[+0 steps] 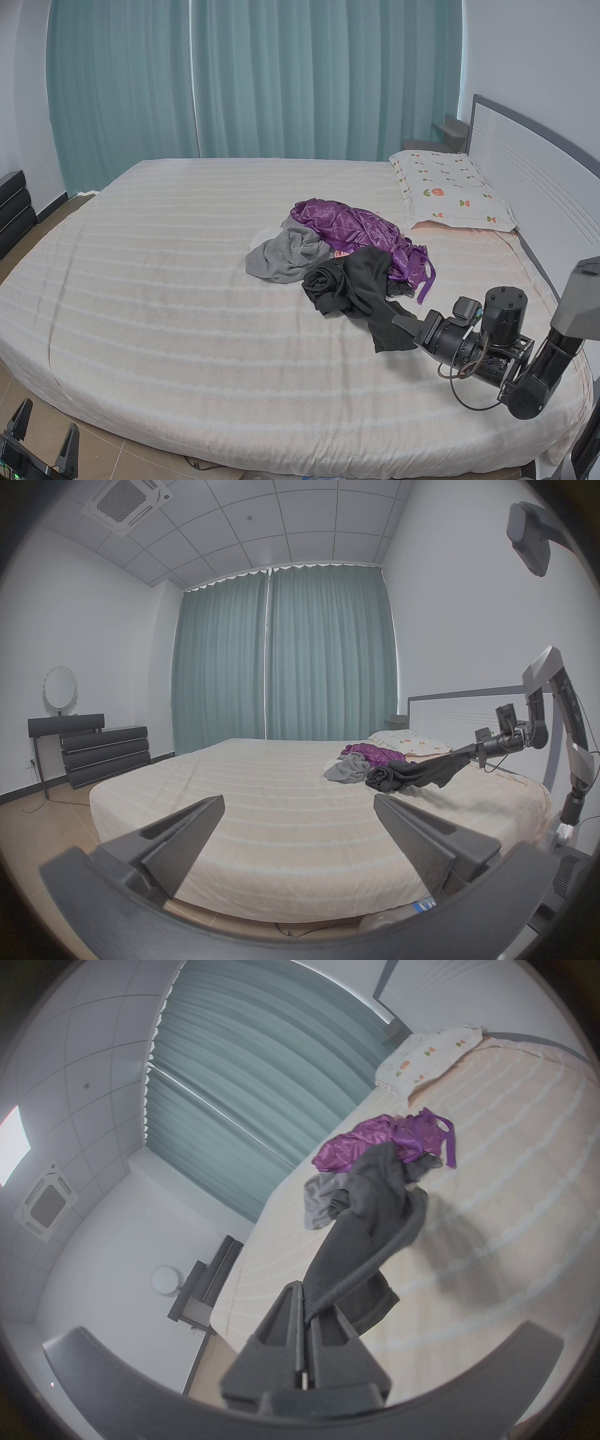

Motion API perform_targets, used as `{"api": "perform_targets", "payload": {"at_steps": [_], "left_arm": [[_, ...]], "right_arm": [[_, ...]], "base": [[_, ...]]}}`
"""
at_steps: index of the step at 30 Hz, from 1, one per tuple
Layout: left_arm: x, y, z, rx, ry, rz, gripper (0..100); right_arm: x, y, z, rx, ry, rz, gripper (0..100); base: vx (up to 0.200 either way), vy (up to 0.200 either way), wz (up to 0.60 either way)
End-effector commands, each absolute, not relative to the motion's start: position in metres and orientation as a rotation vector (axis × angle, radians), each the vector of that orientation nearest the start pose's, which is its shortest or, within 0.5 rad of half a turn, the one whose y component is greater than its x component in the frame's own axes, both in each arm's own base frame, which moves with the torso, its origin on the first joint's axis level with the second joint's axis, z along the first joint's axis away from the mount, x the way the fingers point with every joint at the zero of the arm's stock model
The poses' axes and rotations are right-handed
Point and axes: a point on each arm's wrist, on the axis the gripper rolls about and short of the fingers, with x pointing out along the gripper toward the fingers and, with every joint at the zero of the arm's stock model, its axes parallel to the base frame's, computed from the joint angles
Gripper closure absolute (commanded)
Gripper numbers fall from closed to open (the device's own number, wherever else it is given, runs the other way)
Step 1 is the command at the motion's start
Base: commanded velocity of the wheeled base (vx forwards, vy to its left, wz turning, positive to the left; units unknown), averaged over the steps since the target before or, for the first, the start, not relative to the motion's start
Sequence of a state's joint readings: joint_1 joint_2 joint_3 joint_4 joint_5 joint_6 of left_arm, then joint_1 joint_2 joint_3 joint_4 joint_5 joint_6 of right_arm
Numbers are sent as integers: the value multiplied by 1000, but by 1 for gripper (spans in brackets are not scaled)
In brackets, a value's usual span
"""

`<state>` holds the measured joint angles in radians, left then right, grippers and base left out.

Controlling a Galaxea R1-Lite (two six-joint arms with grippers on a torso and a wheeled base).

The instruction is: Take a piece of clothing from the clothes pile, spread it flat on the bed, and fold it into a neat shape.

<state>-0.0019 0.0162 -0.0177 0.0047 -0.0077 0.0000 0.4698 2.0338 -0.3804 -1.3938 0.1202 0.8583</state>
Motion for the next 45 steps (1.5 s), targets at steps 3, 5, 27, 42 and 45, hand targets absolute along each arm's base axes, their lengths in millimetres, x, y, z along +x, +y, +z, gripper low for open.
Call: {"api": "perform_targets", "payload": {"at_steps": [3,5,27,42,45], "left_arm": [[-23,0,75,0,5,-9,0],[-23,0,75,2,3,-12,0],[-15,-2,154,-31,-70,-109,0],[89,-25,129,-59,606,-503,0],[111,-39,121,-70,676,-566,0]], "right_arm": [[214,134,115,787,368,582,100],[209,131,122,785,345,595,100],[180,143,158,699,195,768,100],[170,139,173,704,129,807,100],[170,139,168,697,153,800,100]], "base": [[0,0,0],[0,0,0],[0,0,0],[0,0,0],[0,0,0]]}}
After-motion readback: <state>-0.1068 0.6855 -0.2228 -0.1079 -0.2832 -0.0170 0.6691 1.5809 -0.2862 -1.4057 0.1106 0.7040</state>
